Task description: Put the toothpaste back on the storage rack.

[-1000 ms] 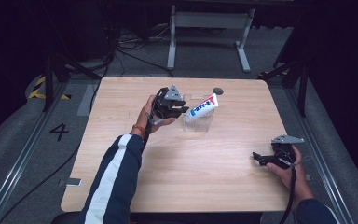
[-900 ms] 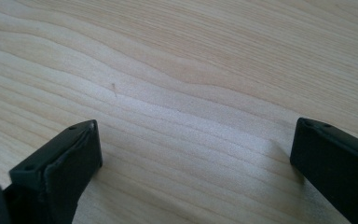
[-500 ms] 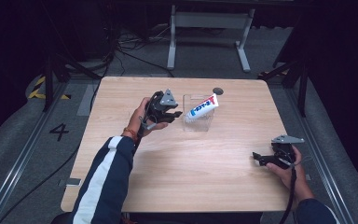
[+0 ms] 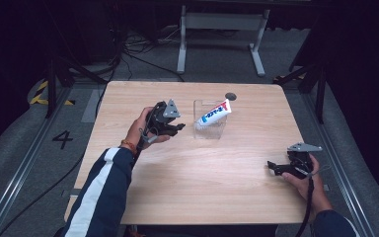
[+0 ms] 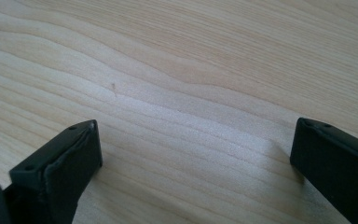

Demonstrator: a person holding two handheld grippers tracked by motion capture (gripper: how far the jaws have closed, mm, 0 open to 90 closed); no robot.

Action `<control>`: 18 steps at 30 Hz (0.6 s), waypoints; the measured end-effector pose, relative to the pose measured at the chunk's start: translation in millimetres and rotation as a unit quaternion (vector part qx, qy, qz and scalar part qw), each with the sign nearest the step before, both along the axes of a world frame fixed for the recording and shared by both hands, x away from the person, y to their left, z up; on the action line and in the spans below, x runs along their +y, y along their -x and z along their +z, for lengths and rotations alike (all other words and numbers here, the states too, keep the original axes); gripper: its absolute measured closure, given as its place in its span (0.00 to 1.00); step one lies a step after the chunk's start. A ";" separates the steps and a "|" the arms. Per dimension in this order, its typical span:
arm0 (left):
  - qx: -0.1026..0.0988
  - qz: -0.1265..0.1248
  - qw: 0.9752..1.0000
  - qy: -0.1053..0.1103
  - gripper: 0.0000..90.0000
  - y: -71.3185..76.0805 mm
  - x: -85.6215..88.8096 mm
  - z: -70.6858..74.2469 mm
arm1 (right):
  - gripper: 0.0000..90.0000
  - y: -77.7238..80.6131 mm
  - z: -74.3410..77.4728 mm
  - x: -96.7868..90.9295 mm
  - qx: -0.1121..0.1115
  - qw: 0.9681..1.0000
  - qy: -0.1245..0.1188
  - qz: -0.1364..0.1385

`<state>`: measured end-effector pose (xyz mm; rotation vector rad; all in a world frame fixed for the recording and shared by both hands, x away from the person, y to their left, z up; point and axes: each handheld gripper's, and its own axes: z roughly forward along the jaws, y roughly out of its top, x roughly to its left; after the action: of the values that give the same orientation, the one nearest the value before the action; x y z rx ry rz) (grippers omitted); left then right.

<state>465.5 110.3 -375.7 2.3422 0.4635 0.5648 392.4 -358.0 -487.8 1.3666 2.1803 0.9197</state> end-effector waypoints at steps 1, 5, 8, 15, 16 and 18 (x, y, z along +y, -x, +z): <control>-0.005 -0.003 1.000 -0.004 0.58 1.4 1.0 0.6 | 0.02 0.1 0.1 0.1 0.000 1.000 0.000 0.000; -0.005 -0.006 1.000 -0.013 0.56 7.7 3.9 -0.2 | 0.02 0.1 0.1 0.1 0.000 1.000 -0.001 -0.001; -0.005 -0.005 1.000 -0.024 0.54 12.2 6.1 -1.6 | 0.02 0.1 0.1 0.2 0.001 1.000 -0.001 0.000; -0.007 0.003 0.999 -0.040 0.45 22.8 11.4 -6.9 | 0.02 0.0 0.0 0.0 0.000 1.000 0.000 0.000; -0.005 0.004 0.999 -0.044 0.45 25.0 12.8 -8.3 | 0.02 0.1 0.1 0.1 0.000 1.000 0.000 0.000; -0.005 0.009 0.999 -0.051 0.43 28.7 14.5 -12.1 | 0.02 0.3 0.1 0.2 0.001 1.000 -0.001 0.000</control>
<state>436.8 124.8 -387.8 2.4334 0.4614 0.6212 392.1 -357.9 -487.7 1.3696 2.1807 0.9204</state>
